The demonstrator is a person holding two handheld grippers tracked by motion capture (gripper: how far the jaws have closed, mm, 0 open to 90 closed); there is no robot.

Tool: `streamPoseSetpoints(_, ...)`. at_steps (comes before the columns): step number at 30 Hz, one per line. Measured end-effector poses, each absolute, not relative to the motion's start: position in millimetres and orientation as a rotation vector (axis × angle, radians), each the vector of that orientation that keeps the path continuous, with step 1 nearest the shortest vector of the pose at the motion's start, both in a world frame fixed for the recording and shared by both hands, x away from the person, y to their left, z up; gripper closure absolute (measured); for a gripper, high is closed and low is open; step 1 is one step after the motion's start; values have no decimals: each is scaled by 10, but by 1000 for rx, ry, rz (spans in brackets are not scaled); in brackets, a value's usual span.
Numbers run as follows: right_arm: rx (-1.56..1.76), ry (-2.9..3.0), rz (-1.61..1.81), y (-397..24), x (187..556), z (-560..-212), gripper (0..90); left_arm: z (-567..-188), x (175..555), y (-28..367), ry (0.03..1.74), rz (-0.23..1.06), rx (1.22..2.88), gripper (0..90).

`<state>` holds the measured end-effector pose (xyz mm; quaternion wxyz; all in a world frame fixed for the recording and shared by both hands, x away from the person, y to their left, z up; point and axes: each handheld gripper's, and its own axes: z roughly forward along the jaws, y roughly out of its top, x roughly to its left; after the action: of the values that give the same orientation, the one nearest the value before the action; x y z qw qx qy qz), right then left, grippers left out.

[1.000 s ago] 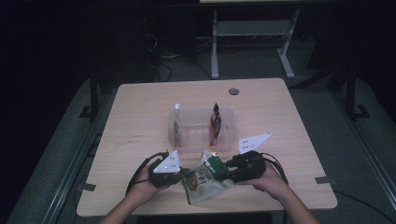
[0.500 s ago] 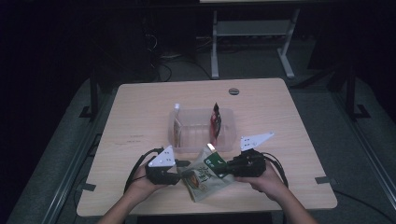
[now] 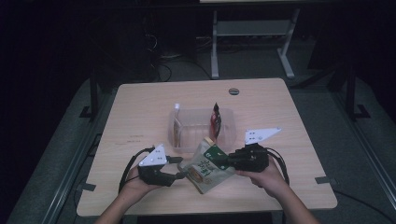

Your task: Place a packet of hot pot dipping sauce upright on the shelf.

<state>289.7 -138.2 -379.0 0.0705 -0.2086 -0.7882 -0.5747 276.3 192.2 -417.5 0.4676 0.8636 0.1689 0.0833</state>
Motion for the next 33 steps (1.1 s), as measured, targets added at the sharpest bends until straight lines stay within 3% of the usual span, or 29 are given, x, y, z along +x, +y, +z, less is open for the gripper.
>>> streamPoseSetpoints(12,-684,-2363,-1847,-1365,2986,-3569,900,-4160,2800,2096,495,227,2093,333)
streamPoseSetpoints(33,-901,-2360,-1991,-1250,3390,-3184,900,-4199,2820,2131,497,186,2116,324)
